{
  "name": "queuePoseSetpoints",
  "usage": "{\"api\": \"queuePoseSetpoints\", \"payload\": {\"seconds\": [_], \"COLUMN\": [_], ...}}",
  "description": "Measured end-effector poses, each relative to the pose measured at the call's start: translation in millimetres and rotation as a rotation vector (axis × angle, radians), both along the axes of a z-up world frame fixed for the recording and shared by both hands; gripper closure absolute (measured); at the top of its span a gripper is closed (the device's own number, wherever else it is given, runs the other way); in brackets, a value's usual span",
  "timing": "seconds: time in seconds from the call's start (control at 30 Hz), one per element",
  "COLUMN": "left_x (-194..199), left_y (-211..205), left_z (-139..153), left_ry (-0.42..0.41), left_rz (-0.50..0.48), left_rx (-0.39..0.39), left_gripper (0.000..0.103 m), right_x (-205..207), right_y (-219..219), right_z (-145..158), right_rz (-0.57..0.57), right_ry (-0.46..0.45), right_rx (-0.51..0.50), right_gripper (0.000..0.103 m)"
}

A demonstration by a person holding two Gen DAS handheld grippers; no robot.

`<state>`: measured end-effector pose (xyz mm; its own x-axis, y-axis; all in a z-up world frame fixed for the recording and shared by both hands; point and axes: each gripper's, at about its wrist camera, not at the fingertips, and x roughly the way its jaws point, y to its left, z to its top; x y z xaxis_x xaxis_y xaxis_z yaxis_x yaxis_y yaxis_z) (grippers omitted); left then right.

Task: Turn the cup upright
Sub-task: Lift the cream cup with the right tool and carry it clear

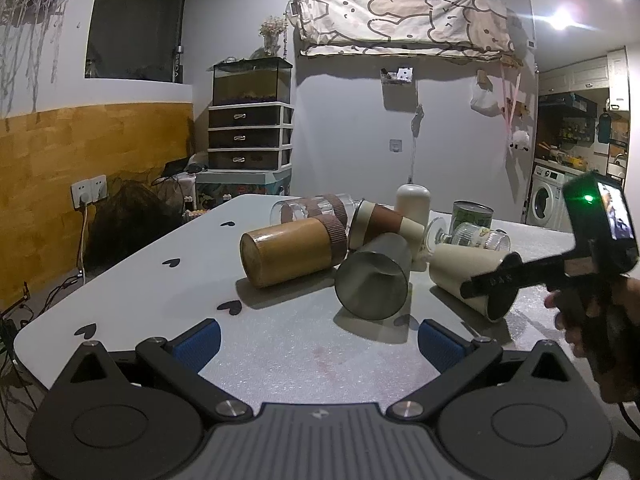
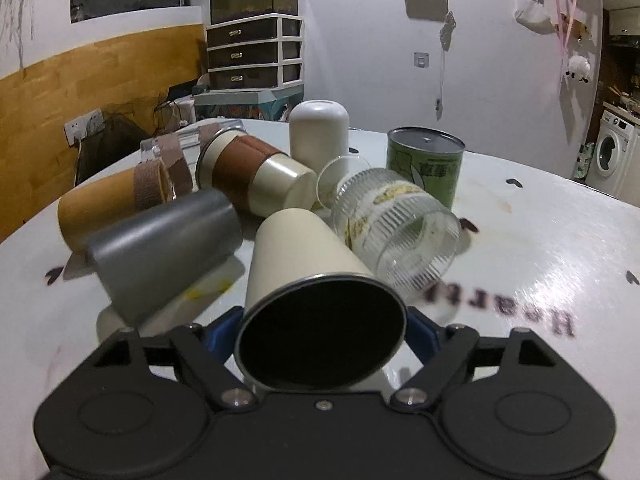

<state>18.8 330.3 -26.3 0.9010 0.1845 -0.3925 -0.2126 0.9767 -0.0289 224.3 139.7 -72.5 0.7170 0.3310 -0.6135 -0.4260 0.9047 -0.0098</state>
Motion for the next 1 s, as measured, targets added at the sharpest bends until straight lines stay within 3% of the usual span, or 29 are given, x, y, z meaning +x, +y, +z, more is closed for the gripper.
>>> {"api": "queuePoseSetpoints", "payload": {"seconds": [0.63, 1.0], "left_x": [5.9, 19.7], "left_y": [-40.7, -95.4], "left_z": [1.2, -0.9], "left_ry": [0.009, 0.024], "left_rz": [-0.094, -0.268], "left_rx": [0.03, 0.049], "left_gripper": [0.0, 0.0], "right_x": [-138.8, -198.0], "right_y": [-88.3, -126.0], "right_z": [24.0, 7.4], "right_rz": [0.007, 0.113], "right_ry": [-0.073, -0.058], "right_rx": [0.034, 0.044], "right_gripper": [0.019, 0.019]}}
